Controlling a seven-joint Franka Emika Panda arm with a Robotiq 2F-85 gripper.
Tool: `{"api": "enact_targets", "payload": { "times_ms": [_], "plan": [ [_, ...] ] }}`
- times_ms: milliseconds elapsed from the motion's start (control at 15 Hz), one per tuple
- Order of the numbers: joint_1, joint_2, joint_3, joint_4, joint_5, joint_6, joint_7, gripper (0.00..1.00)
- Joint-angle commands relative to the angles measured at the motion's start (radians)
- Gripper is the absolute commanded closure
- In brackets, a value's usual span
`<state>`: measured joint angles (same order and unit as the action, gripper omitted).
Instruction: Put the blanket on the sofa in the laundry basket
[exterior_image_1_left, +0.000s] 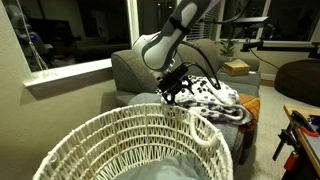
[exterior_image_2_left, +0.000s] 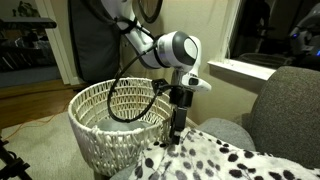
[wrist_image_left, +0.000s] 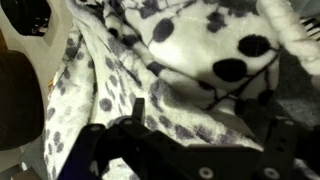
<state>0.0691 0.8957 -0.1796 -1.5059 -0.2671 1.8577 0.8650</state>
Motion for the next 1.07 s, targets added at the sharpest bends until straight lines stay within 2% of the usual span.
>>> {"api": "enact_targets", "payload": {
  "times_ms": [0, 1000],
  "plan": [
    [0.019, 0.031, -0.024, 0.033, -0.020, -0.007, 0.001, 0.00],
    [0.027, 0.086, -0.044, 0.086, -0.036, -0.008, 0.009, 0.00]
  ]
}}
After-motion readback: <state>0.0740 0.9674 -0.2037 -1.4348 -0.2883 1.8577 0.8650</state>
